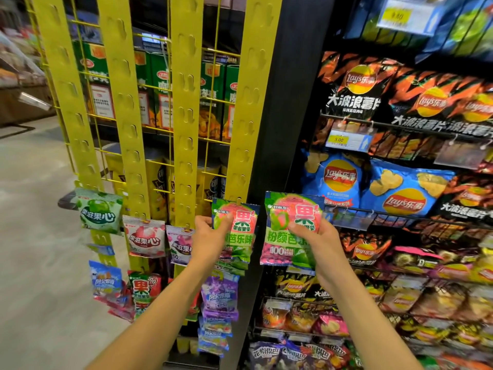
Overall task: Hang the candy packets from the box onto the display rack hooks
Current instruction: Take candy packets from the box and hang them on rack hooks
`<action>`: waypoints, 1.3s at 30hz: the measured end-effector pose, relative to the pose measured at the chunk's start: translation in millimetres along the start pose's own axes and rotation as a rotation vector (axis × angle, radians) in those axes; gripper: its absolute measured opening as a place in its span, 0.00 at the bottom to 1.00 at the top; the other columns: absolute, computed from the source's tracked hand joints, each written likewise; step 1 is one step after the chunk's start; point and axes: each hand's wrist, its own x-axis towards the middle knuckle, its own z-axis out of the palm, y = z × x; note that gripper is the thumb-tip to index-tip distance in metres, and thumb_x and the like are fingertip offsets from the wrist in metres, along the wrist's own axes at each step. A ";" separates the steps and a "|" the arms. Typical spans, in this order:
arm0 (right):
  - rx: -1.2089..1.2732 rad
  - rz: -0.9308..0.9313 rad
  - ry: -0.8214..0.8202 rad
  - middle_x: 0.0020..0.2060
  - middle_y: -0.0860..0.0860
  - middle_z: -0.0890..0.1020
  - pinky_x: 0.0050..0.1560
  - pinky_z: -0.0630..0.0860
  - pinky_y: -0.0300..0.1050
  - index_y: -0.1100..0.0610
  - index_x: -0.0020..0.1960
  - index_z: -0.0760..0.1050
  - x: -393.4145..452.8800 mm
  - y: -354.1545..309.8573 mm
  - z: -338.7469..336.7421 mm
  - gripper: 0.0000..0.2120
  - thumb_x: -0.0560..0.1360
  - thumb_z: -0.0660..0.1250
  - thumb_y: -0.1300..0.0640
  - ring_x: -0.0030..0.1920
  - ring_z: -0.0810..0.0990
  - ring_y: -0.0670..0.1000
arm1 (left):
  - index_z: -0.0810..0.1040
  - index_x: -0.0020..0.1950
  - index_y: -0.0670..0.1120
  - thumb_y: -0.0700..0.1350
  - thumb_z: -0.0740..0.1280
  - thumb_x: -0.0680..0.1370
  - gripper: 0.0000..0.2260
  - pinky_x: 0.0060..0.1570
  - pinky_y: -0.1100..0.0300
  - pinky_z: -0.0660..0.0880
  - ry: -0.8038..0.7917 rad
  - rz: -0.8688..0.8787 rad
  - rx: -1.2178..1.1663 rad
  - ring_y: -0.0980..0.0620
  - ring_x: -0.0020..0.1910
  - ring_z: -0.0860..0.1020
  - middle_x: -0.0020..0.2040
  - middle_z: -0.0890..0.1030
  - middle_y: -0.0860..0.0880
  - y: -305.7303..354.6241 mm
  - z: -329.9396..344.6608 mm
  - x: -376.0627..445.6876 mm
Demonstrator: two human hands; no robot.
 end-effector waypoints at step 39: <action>0.027 -0.042 -0.009 0.52 0.50 0.87 0.55 0.81 0.51 0.54 0.61 0.79 32.9 -9.6 53.2 0.11 0.79 0.69 0.61 0.54 0.86 0.51 | 0.78 0.65 0.52 0.54 0.70 0.80 0.15 0.62 0.52 0.77 -0.361 0.181 0.145 0.56 0.60 0.80 0.60 0.82 0.53 -17.0 -80.6 33.9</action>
